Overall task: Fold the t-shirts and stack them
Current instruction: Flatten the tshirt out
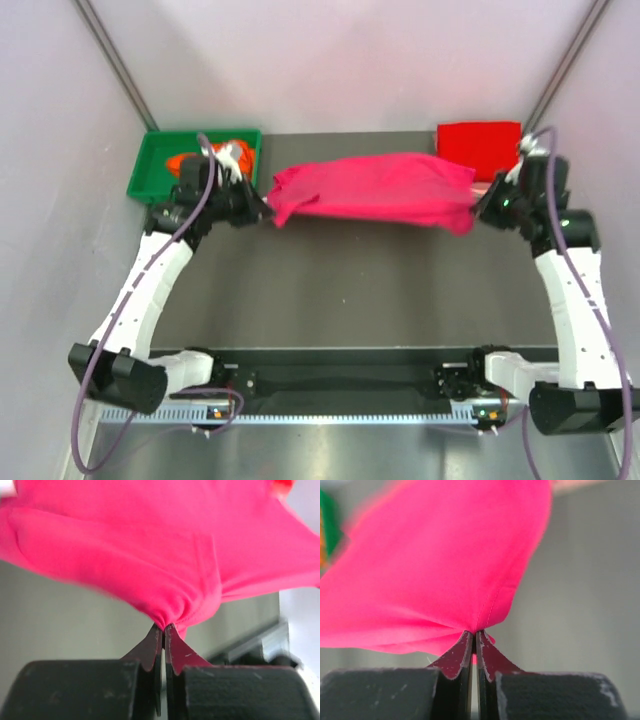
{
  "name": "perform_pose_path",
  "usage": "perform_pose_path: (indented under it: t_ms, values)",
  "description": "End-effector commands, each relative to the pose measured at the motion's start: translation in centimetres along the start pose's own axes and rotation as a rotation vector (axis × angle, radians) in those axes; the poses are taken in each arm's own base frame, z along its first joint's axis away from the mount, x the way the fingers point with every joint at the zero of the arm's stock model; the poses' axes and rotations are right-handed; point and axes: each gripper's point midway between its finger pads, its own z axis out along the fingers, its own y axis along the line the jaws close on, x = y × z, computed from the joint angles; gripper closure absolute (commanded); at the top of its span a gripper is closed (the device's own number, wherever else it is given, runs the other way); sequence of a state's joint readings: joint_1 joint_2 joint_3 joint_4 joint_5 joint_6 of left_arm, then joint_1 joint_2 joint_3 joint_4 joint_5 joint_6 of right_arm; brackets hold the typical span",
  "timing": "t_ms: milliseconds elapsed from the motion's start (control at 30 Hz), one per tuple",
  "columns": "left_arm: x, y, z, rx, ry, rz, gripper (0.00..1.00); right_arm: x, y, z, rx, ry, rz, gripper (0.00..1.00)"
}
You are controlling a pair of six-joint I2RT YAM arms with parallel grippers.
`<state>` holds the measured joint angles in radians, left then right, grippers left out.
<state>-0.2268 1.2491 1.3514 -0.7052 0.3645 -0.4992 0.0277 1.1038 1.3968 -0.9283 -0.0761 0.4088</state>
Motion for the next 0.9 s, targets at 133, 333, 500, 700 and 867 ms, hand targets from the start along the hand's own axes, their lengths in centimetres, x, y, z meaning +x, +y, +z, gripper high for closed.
perform_pose_path:
  t_ms: [133, 333, 500, 700, 867]
  values:
    - [14.1, 4.8, 3.0, 0.077, 0.180, -0.258, 1.00, 16.3, -7.3, 4.6, 0.138, 0.303, 0.106, 1.00]
    - [18.1, 8.2, 4.9, -0.085, 0.273, -0.244, 0.77, 19.7, -10.5, 7.2, 0.273, 0.374, 0.132, 0.86]
    - [15.2, 7.8, 4.3, -0.218, 0.236, -0.018, 0.64, 18.9, -11.2, 5.7, 0.433, 0.366, 0.294, 0.44]
    - [14.1, 3.9, 6.2, -0.095, 0.255, 0.029, 0.65, 23.5, -8.9, 5.4, 0.349, 0.444, 0.546, 0.44]
    - [16.8, 3.3, 8.1, -0.088, 0.353, 0.087, 0.66, 26.3, -9.4, 4.5, 0.397, 0.451, 0.614, 0.47]
